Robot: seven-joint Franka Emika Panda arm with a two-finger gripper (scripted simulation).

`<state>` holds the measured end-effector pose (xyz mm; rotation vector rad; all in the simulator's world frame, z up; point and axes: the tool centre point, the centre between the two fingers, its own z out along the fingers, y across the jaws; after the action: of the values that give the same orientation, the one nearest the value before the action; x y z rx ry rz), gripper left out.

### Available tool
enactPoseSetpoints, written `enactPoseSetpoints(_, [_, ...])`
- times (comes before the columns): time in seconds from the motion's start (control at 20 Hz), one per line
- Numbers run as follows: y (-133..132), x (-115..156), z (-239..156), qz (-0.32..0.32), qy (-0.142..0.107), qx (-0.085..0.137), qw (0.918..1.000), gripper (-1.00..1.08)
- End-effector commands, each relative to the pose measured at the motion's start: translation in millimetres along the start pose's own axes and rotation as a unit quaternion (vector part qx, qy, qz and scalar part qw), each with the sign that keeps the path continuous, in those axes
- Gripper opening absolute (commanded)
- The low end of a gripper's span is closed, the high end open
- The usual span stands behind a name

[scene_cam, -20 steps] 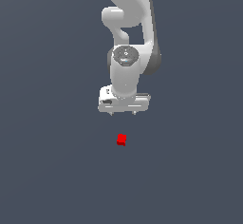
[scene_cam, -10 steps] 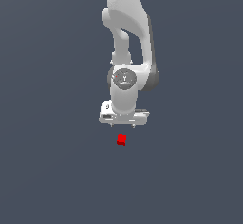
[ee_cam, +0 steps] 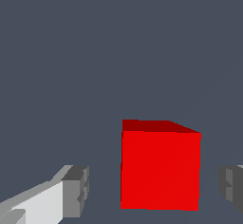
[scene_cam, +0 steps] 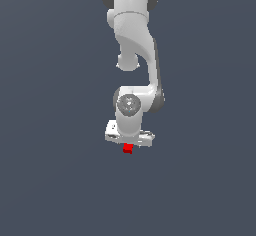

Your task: Pick up the red cube and move it to a goal position.

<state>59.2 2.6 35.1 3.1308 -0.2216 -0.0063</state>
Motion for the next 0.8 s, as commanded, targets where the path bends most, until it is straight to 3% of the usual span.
enactPoseSetpoints(0.0, [-0.1,5.6,7.8,0.008,0.001,0.001,1.0,1.0])
enactPoseSetpoints(0.4, [0.3,11.4,15.1,0.015,0.002,0.002,0.9999,1.0])
enactPoseSetpoints(0.45, [0.3,11.4,15.1,0.015,0.002,0.002,0.9999,-1.0])
enactPoseSetpoints(0.75, [0.3,11.4,15.1,0.015,0.002,0.002,0.9999,-1.0])
